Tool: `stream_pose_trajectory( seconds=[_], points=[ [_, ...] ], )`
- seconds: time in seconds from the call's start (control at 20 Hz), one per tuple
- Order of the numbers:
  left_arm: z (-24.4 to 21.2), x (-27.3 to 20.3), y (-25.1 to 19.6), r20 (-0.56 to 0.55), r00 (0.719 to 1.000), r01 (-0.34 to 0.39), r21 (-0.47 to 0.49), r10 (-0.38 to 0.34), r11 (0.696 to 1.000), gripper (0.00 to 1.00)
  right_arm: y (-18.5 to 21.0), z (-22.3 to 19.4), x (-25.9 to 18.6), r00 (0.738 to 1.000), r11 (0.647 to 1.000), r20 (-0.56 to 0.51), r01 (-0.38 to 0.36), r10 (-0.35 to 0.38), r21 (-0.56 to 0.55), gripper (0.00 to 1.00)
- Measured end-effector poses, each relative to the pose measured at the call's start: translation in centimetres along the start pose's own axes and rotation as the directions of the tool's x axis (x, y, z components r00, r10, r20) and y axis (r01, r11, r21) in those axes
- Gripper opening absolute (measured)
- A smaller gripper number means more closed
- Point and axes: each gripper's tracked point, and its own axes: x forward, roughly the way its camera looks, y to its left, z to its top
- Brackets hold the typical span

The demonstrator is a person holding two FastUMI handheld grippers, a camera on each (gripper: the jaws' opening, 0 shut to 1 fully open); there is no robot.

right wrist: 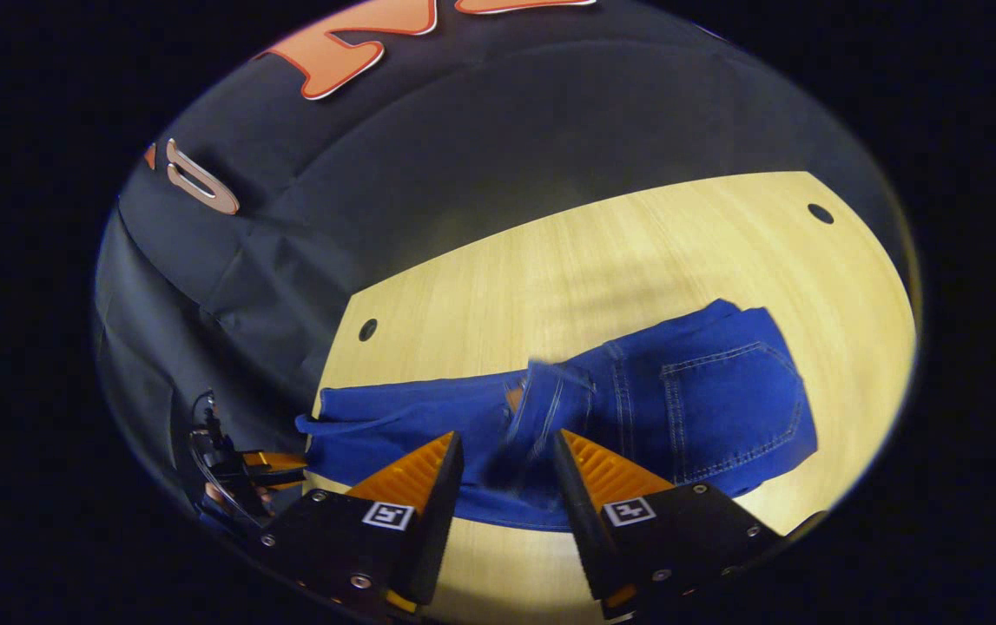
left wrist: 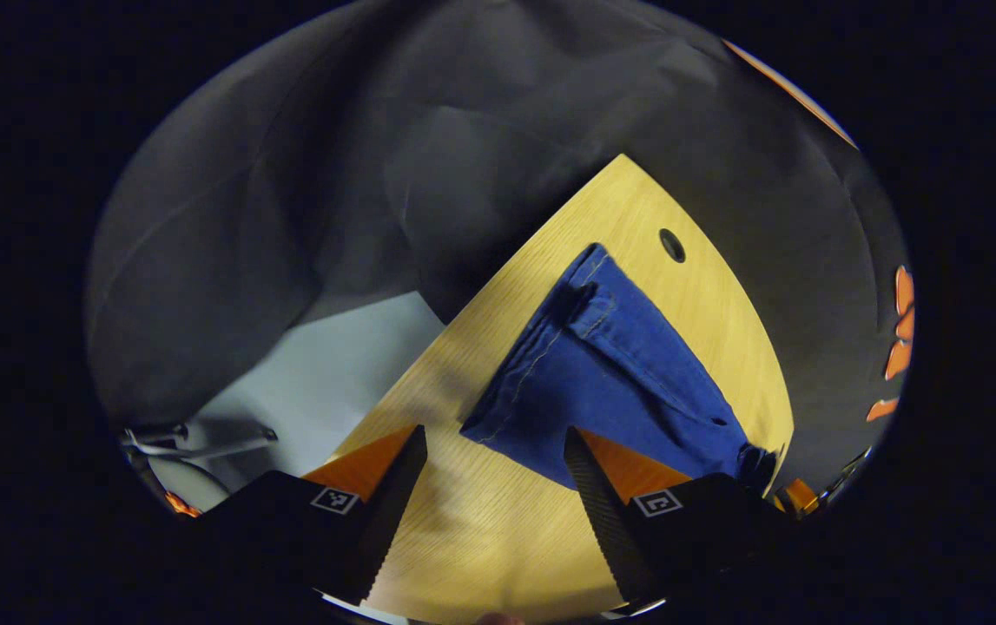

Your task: Grasp the waist and the cuffs of the jeans and fold them to make the two legs overlap; first hold the waist and fold one-third of the jeans toward the cuffs, then hold the cuffs and fold the remaining one-third in the same direction to finish folding.

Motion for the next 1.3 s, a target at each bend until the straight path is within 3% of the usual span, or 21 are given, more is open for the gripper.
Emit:
stream_pose_trajectory(
  seconds=[0.1, 0.15, 0.6, 0.7, 0.75, 0.8, 0.95, 1.0, 1.05, 1.1, 1.15, 1.3],
  points=[
    [1.4, -0.2, -0.7, 0.048, 0.998, 0.052, -0.019, -0.051, 0.998, 0.96, 0.1, -0.3, 0.2, 1.0, 1.0, -0.002, 0.012, -0.012, 0.006, 0.75],
    [0.7, 0.6, -1.7, 0.005, 0.999, 0.055, -0.042, -0.054, 0.998, 0.97, 0.0, -0.4, 0.2, 1.0, 1.0, -0.001, 0.021, -0.021, 0.002, 0.8],
    [4.3, 2.9, -6.2, 0.069, 0.984, 0.17, -0.084, -0.164, 0.982, 0.96, -0.7, 1.0, -2.9, 0.996, 0.999, 0.072, 0.053, -0.053, -0.004, 0.82],
    [4.4, 3.8, -6.7, 0.076, 0.983, 0.173, -0.072, -0.168, 0.982, 0.85, -1.3, 1.2, -3.9, 0.994, 0.998, 0.086, 0.064, -0.065, 0.009, 0.82],
    [4.6, 4.0, -7.2, 0.093, 0.977, 0.197, -0.076, -0.19, 0.977, 0.75, -1.5, 1.2, -4.3, 0.993, 0.997, 0.094, 0.069, -0.07, 0.021, 0.82],
    [4.5, 4.1, -7.1, 0.097, 0.975, 0.209, -0.087, -0.201, 0.974, 0.74, -1.9, 1.1, -4.7, 0.992, 0.997, 0.098, 0.073, -0.076, 0.031, 0.82],
    [5.6, 4.8, -6.8, 0.136, 0.963, 0.248, -0.094, -0.234, 0.964, 0.33, -3.9, 1.0, -6.1, 0.988, 0.993, 0.107, 0.104, -0.11, 0.058, 0.82],
    [6.1, 4.0, -6.5, 0.162, 0.957, 0.26, -0.114, -0.241, 0.959, 0.32, -4.3, 0.9, -6.6, 0.987, 0.992, 0.11, 0.107, -0.114, 0.067, 0.82],
    [5.4, 4.7, -6.6, 0.152, 0.958, 0.26, -0.085, -0.245, 0.962, 0.17, -4.9, 1.0, -7.1, 0.986, 0.991, 0.113, 0.114, -0.122, 0.077, 0.82],
    [6.1, 4.0, -6.0, 0.187, 0.96, 0.223, -0.064, -0.208, 0.973, 0.17, -5.4, 1.1, -7.6, 0.985, 0.989, 0.12, 0.117, -0.127, 0.086, 0.82],
    [5.7, 3.7, -6.5, 0.188, 0.957, 0.229, -0.034, -0.219, 0.973, 0.1, -5.7, 1.3, -8.0, 0.984, 0.989, 0.128, 0.115, -0.126, 0.093, 0.82],
    [6.3, 1.0, -8.2, 0.275, 0.935, 0.216, 0.065, -0.226, 0.974, 0.1, -6.7, 2.6, -9.1, 0.979, 0.989, 0.156, 0.114, -0.128, 0.1, 0.82]
  ],
)
